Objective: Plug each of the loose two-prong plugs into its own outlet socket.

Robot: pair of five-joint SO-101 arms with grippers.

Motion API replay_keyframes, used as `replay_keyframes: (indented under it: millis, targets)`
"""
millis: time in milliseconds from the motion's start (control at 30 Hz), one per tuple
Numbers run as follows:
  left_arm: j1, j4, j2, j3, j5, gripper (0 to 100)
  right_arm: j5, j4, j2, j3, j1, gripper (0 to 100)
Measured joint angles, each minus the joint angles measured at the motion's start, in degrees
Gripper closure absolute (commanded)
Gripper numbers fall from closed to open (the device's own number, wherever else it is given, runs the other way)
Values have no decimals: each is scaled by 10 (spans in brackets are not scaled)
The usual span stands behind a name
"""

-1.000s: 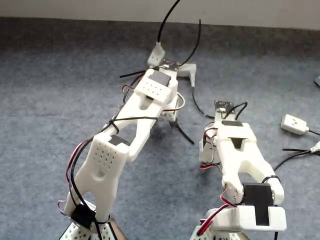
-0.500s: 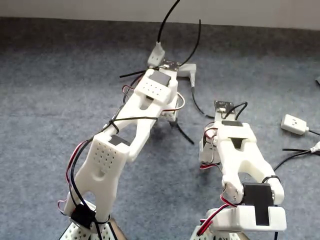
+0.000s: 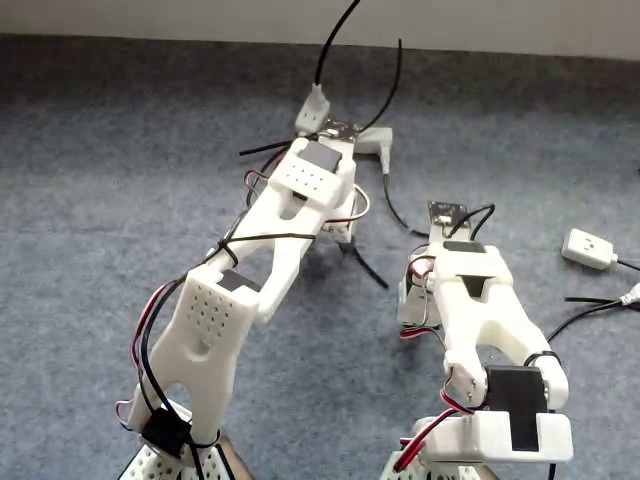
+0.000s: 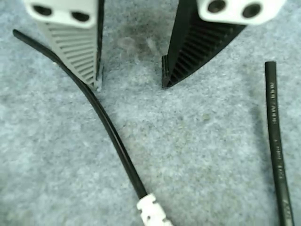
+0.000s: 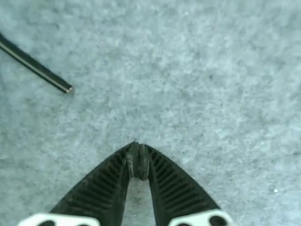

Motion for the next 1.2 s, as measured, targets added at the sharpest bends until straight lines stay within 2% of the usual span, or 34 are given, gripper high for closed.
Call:
replay_keyframes:
  millis: [1200]
  targets:
    - [0,-9,2,-1,0,790,0,0,0,0,0,991]
